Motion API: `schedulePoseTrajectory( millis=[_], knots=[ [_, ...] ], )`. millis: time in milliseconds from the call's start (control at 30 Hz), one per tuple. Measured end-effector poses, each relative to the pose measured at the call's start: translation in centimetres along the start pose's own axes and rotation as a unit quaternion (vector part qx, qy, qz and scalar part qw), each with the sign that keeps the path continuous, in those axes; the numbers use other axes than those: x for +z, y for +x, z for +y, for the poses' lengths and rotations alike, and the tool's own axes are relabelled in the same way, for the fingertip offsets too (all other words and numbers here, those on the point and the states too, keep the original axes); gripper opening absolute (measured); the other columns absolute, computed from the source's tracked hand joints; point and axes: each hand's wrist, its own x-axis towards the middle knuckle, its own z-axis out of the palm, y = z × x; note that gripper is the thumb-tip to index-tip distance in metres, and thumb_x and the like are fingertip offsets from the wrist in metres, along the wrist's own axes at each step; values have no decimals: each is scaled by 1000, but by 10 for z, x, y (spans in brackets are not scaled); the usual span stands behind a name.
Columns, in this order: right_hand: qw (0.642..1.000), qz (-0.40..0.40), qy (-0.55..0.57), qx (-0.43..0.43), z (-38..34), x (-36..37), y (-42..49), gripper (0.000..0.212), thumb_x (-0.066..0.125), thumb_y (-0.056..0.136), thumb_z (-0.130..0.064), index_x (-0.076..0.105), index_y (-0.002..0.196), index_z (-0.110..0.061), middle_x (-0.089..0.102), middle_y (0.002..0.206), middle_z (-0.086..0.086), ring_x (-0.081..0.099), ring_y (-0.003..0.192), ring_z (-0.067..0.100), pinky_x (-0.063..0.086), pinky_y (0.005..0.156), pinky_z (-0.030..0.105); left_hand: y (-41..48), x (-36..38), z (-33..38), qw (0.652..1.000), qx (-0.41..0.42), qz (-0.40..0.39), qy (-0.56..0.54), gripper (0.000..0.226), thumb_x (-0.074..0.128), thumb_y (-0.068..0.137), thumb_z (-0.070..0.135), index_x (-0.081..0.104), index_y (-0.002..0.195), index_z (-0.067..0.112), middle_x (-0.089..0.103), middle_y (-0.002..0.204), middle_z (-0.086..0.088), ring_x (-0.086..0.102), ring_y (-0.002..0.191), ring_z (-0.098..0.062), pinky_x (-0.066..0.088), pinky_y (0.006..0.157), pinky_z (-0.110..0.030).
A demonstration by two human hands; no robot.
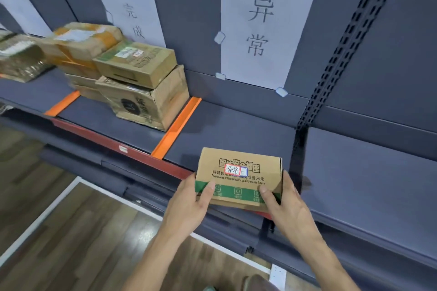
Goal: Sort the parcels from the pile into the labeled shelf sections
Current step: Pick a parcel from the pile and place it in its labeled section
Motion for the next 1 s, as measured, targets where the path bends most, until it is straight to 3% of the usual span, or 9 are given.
schedulePoseTrajectory(
  millis=[133, 400, 500, 667, 867, 1000],
  knots=[
    [1000, 7, -23, 2, -14, 6, 18, 53, 49, 98, -53, 31, 144, -34, 59, 130, -11, 54, 126, 14, 48, 103, 45, 20, -12, 0, 1000, 5, 0, -12, 41, 45, 102, 55, 51, 138, 37, 61, 128, 13, 61, 117, -8, 54, 99, -43],
    [1000, 1, -11, 3, -30, 14, 71, 45, 50, 99, -50, 35, 139, -35, 60, 123, -8, 55, 122, 14, 47, 96, 39, 67, -23, 4, 999, 37, 2, 5, 33, 48, 105, 46, 47, 137, 41, 58, 128, 26, 56, 120, 3, 51, 89, -22],
    [1000, -5, -13, -1, -35, 15, 89, 41, 50, 100, -48, 36, 136, -34, 60, 122, -8, 56, 118, 14, 49, 96, 41, 89, -27, 5, 999, 31, -2, 15, 31, 48, 105, 45, 46, 135, 39, 59, 127, 24, 59, 116, 1, 54, 88, -24],
    [1000, -13, -23, 13, -41, 15, 114, 56, 50, 100, -48, 30, 149, -27, 57, 131, -5, 55, 122, 17, 48, 100, 42, 119, -31, 5, 999, 29, -19, 29, 35, 45, 105, 48, 39, 139, 42, 56, 130, 26, 60, 109, 5, 51, 78, -18],
    [999, 9, -19, 45, -53, 31, 136, 55, 52, 99, -47, 32, 145, -25, 58, 134, -5, 56, 122, 18, 47, 98, 41, 161, -45, 3, 997, 43, -60, 6, 33, 52, 104, 40, 43, 136, 36, 59, 132, 19, 61, 116, -3, 56, 94, -35],
    [996, 23, -7, 84, -67, 55, 142, 60, 60, 95, -48, 30, 143, -28, 58, 131, -8, 57, 119, 18, 48, 99, 44, 186, -60, -10, 994, 53, -93, 7, 34, 55, 103, 37, 42, 134, 35, 60, 132, 16, 61, 120, -7, 55, 96, -31]
  ],
)
